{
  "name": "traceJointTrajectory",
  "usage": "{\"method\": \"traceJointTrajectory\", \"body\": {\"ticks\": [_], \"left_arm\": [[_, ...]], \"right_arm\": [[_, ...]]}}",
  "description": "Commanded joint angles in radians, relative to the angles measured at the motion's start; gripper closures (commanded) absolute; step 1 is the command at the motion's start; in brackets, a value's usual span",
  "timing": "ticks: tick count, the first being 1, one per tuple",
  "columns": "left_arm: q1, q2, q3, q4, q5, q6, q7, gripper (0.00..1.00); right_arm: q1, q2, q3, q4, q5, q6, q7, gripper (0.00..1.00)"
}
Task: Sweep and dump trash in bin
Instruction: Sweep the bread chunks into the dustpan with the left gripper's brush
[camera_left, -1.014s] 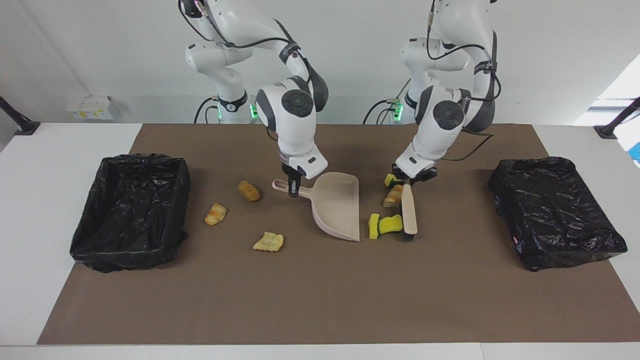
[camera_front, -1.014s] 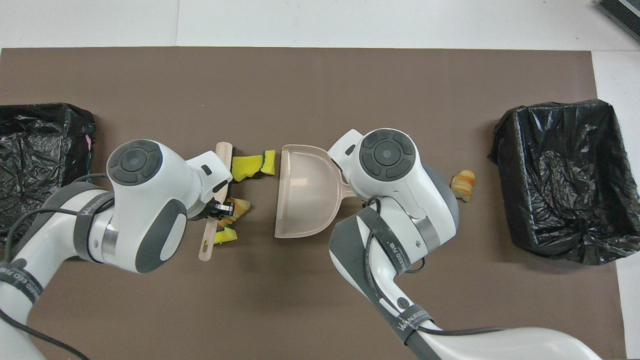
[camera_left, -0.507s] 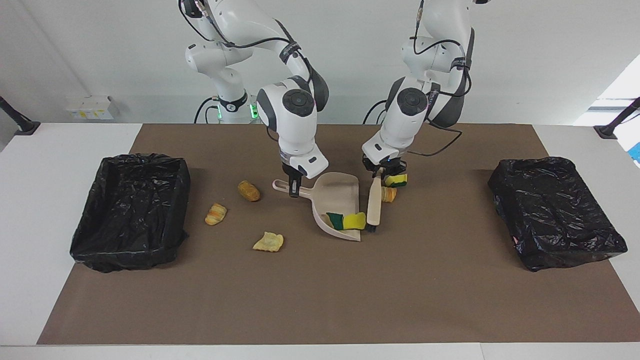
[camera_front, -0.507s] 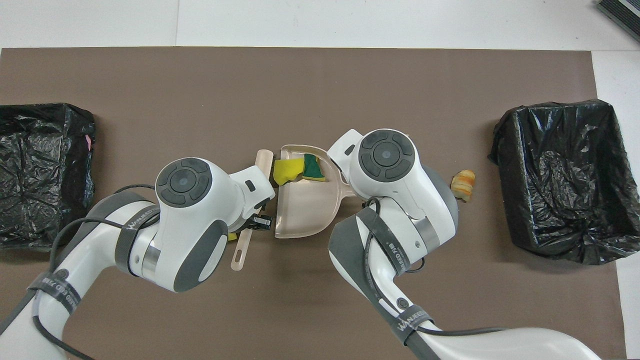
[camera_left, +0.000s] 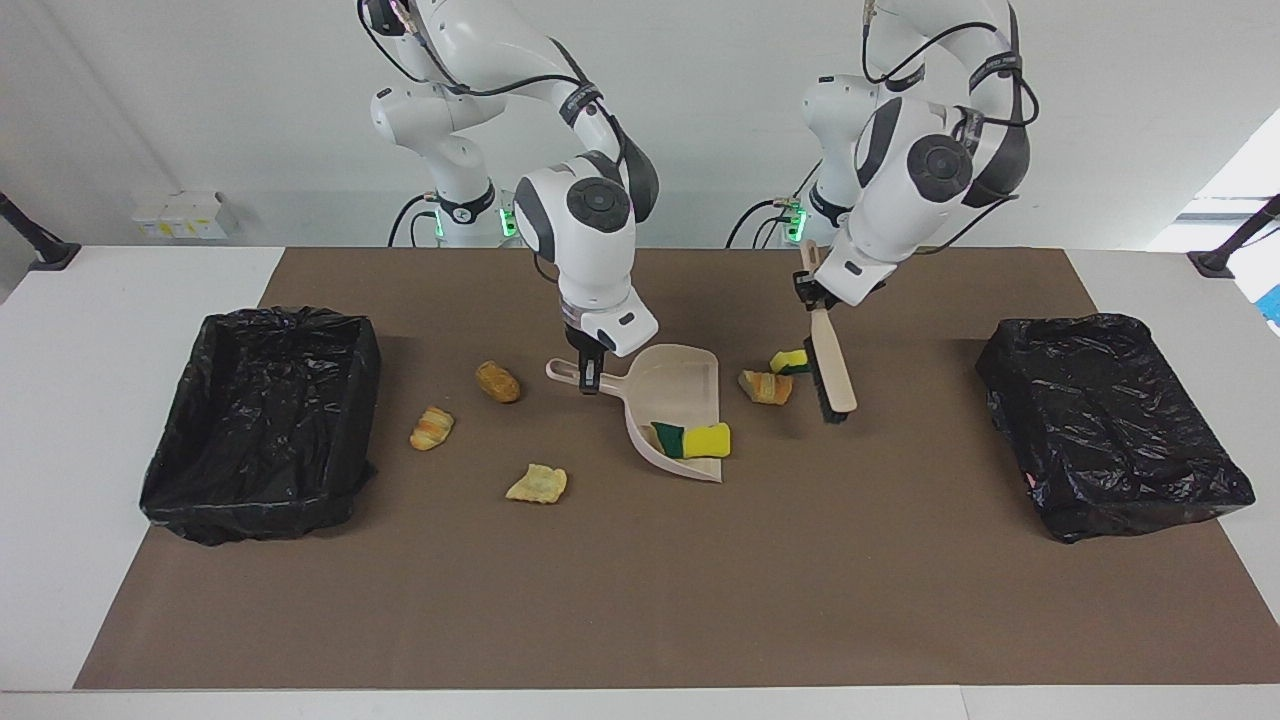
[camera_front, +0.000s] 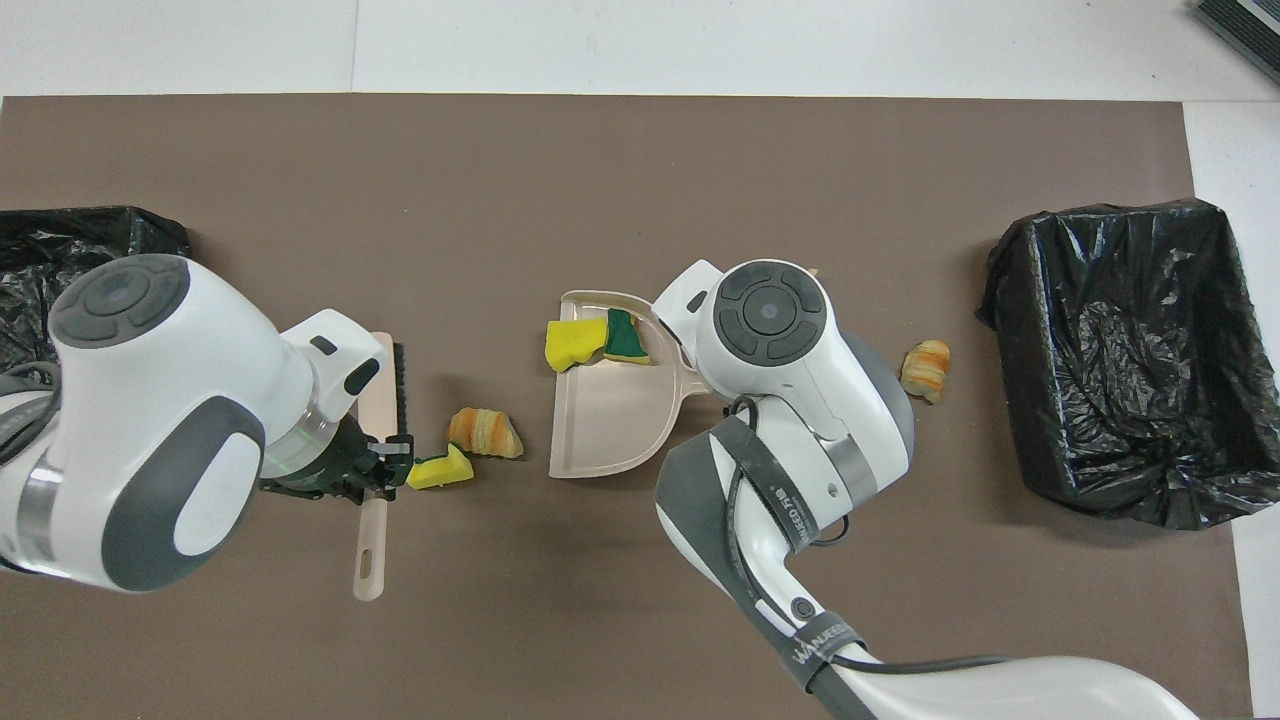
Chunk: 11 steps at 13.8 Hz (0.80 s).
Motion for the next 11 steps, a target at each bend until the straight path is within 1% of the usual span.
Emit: {"method": "traceJointTrajectory", "body": {"ticks": [1,3,4,7,8,9,11], "left_arm": [[0.002,-0.119,-0.01,-0.167,-0.019,0.002,-0.128,1.0],[0.003,-0.211,-0.01,-0.298,-0.019,0.043,-0.122,1.0],[0.002,-0.225,-0.01,-0.341,-0.019,0.084,-0.116,1.0],[-0.068,-0.163,-0.013,-0.392,-0.019,0.268,-0.104,1.0],[-0.099,-0.132,-0.011,-0.389,-0.019,0.326,-0.063,1.0],[-0.108,-0.112,-0.013,-0.387,-0.019,0.367,-0.006,1.0],[-0.139,-0.078,-0.013,-0.383,-0.019,0.425,0.094,1.0]], "right_arm": [[0.022,-0.021,0.004,-0.023,-0.011,-0.015,-0.06,1.0],[0.044,-0.053,0.004,-0.081,-0.011,-0.003,-0.06,1.0],[0.044,-0.062,0.004,-0.11,-0.012,0.013,-0.062,1.0],[0.047,-0.057,0.004,-0.117,-0.012,0.036,-0.06,1.0],[0.047,-0.054,0.004,-0.114,-0.012,0.039,-0.059,1.0],[0.047,-0.054,0.004,-0.113,-0.012,0.044,-0.053,1.0],[0.053,-0.054,0.004,-0.112,-0.012,0.051,-0.05,1.0]]}}
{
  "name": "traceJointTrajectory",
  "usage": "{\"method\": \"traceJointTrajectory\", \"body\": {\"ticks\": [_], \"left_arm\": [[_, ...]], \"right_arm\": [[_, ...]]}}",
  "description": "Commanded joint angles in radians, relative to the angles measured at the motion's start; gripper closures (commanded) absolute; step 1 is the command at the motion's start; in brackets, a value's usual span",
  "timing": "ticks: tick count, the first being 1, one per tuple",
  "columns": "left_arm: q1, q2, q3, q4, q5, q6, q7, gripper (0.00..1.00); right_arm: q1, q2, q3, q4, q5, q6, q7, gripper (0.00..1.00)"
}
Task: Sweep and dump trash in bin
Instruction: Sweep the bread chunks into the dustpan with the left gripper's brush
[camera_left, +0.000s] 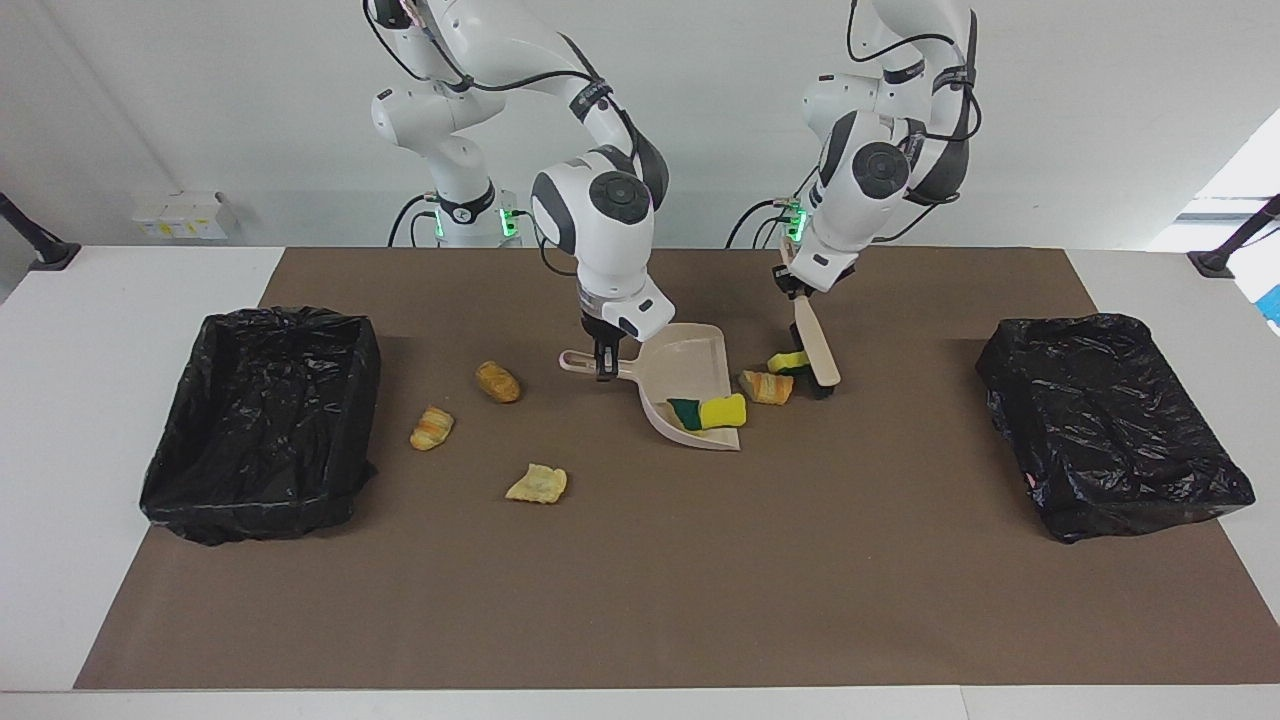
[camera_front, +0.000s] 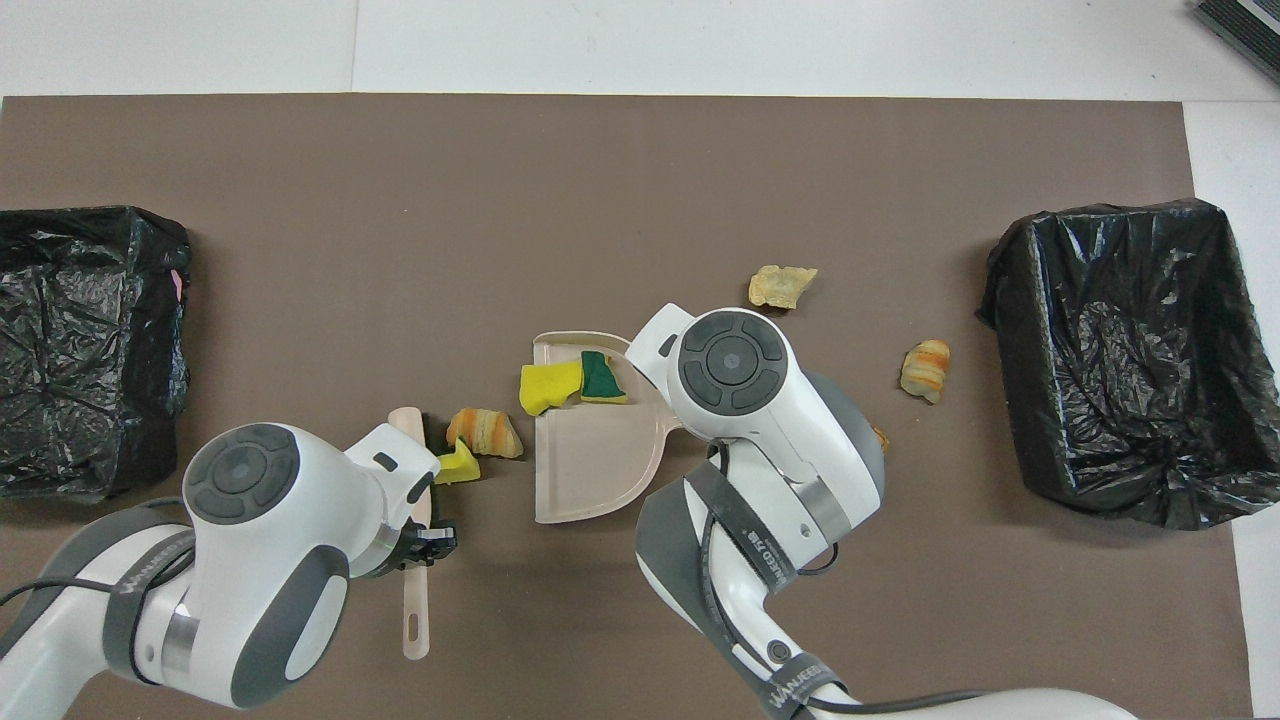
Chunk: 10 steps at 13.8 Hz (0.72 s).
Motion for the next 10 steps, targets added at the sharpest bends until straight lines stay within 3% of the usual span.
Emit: {"method": "traceJointTrajectory", "body": {"ticks": [1,6,10], "left_arm": [[-0.047,0.028,0.012,0.006,-0.014,0.068,0.133,1.0],[-0.166,0.1,0.011,0.126,-0.074,0.105,0.176,1.0],[-0.177,0.096,0.012,0.181,-0.134,0.072,0.106,1.0]], "right_arm": [[0.002,-0.023,0.004,-0.035,-0.011,0.024,-0.023,1.0],[0.002,-0.023,0.004,-0.033,-0.009,0.016,-0.021,1.0],[-0.007,-0.024,0.003,-0.028,-0.009,-0.001,-0.023,1.0]]}}
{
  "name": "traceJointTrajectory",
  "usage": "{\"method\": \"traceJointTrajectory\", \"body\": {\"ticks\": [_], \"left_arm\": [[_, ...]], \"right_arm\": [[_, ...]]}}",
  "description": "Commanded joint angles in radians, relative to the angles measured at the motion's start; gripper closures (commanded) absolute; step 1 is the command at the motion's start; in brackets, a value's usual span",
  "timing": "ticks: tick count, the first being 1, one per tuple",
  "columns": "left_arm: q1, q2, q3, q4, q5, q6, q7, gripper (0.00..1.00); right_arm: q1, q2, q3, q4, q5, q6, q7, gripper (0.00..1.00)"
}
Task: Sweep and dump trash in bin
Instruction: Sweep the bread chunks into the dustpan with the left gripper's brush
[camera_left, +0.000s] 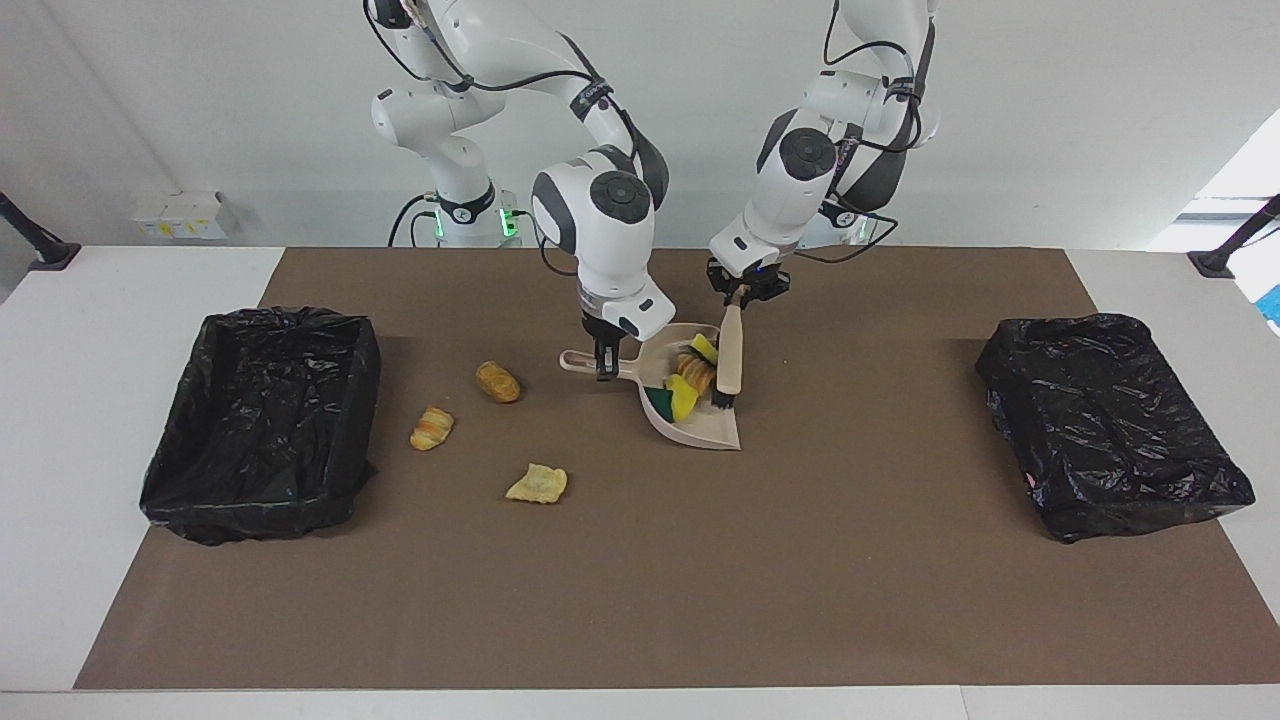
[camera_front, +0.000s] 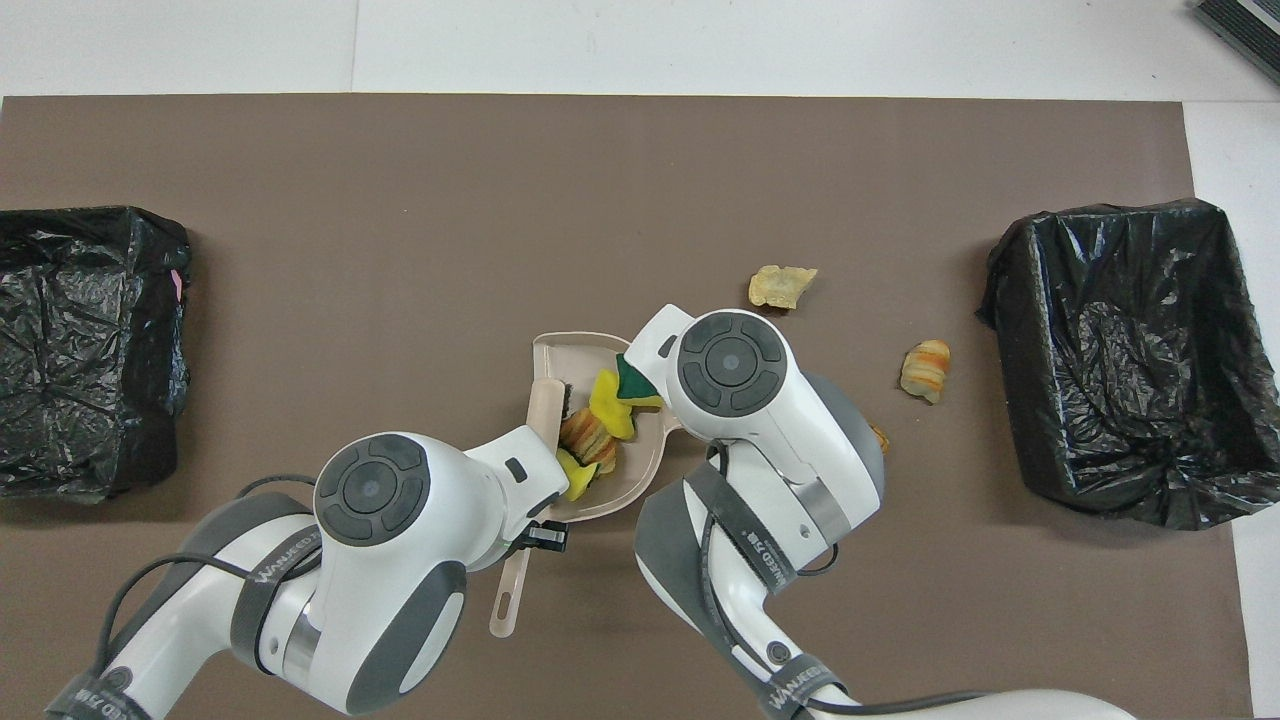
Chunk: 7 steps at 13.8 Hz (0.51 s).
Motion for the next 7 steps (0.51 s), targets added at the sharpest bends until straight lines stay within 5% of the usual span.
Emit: {"method": "traceJointTrajectory", "body": {"ticks": [1,7], "left_arm": [[0.003,0.005,0.018,0.074,-0.075,-0.037,-0.078,1.0],[0.092,0.008,0.018,0.107,-0.115,-0.085,-0.201,1.0]], "right_arm": [[-0.012,-0.023,0.005,-0.026,-0.008,-0.006,-0.023,1.0],[-0.012,-0.023,0.005,-0.026,-0.008,-0.006,-0.021,1.0]]}}
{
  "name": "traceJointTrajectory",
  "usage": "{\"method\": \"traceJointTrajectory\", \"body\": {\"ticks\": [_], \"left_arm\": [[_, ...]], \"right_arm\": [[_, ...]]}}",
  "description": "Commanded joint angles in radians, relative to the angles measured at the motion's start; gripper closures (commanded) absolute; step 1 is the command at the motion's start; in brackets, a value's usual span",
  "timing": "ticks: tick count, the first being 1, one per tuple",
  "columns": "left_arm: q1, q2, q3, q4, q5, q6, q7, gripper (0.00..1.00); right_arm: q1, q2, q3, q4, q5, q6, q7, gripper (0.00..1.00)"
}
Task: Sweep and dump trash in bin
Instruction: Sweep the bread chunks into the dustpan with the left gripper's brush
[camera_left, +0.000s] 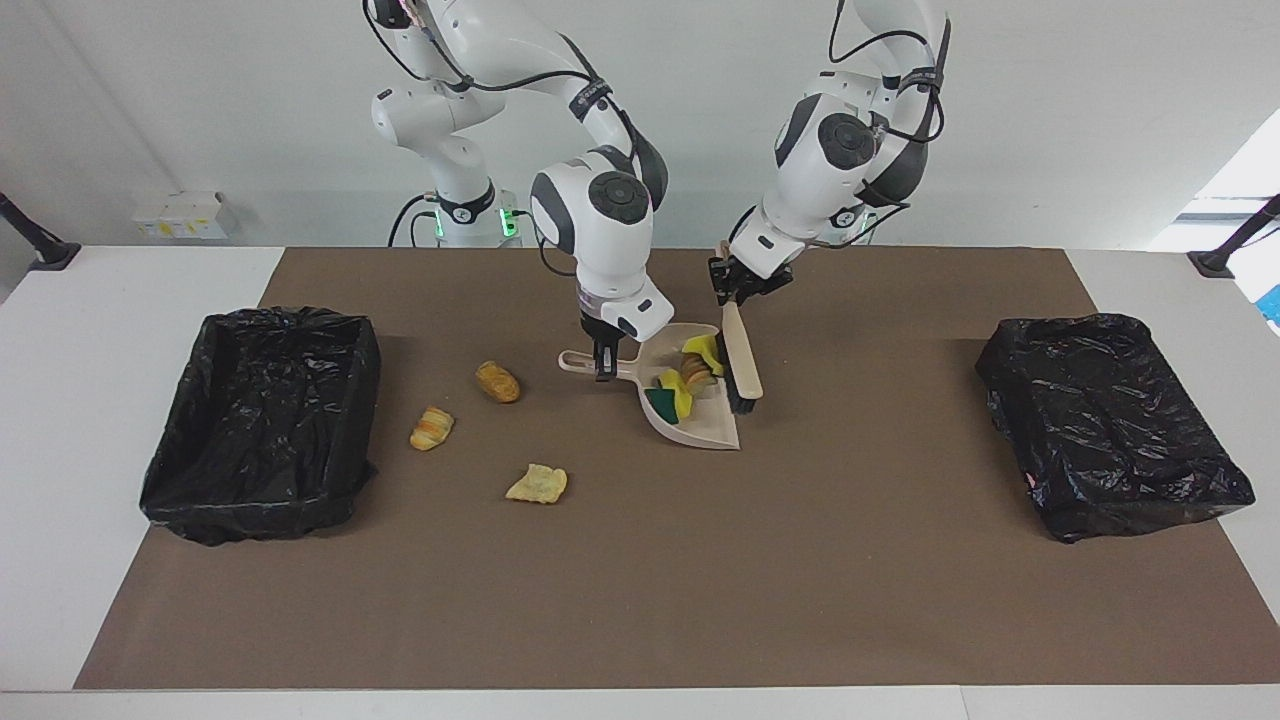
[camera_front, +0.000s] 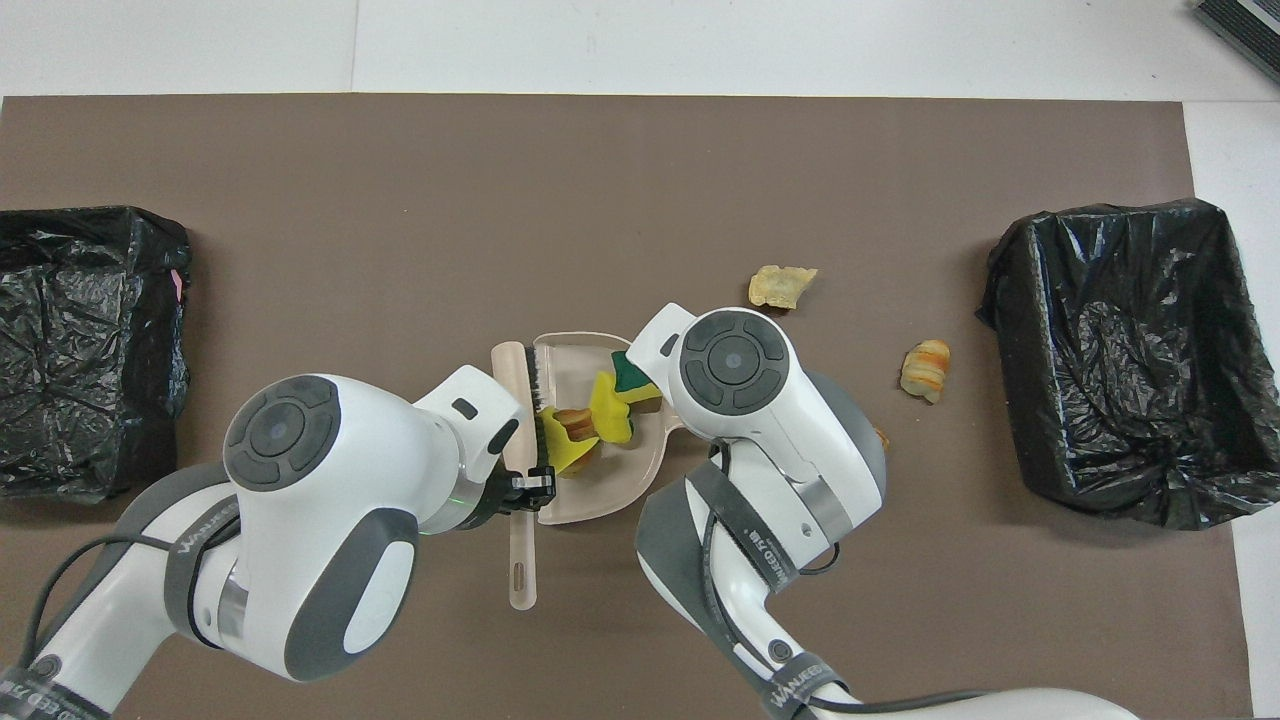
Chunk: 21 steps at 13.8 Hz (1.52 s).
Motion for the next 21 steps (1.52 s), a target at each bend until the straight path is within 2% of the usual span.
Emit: {"method": "traceJointTrajectory", "body": {"ticks": [1,5,8,10,13,15,17,19,21], "left_arm": [[0.027,0.008,-0.005,0.015,-0.028,-0.021,-0.034,1.0],[0.027,0.011,-0.005,0.026,-0.031,-0.019,-0.037,1.0],[0.04,0.002,-0.004,0.077,-0.031,-0.072,-0.043,1.0],[0.081,0.0,-0.004,0.097,-0.028,-0.126,-0.026,1.0],[0.139,-0.001,-0.004,0.089,-0.016,-0.132,0.02,1.0],[0.214,-0.021,-0.004,0.052,-0.013,-0.166,0.099,1.0],[0.233,-0.033,-0.004,-0.021,-0.007,-0.162,0.22,1.0],[0.201,-0.024,-0.011,-0.099,0.008,-0.114,0.241,1.0],[0.128,-0.032,-0.011,-0.136,0.007,-0.091,0.238,1.0]], "right_arm": [[-0.01,-0.023,0.005,-0.026,-0.008,-0.006,-0.021,1.0],[-0.01,-0.023,0.005,-0.027,-0.006,-0.006,-0.021,1.0],[-0.01,-0.023,0.005,-0.027,-0.006,-0.006,-0.006,1.0],[-0.01,-0.023,0.005,-0.027,-0.006,-0.006,-0.006,1.0],[-0.01,-0.025,0.005,-0.03,-0.008,-0.006,-0.004,1.0],[-0.01,-0.025,0.005,-0.03,-0.006,-0.006,-0.004,1.0],[-0.01,-0.025,0.005,-0.032,-0.006,-0.004,-0.003,1.0],[-0.01,-0.026,0.005,-0.033,-0.006,0.001,0.0,1.0],[-0.01,-0.026,0.005,-0.036,-0.006,0.004,0.0,1.0]]}}
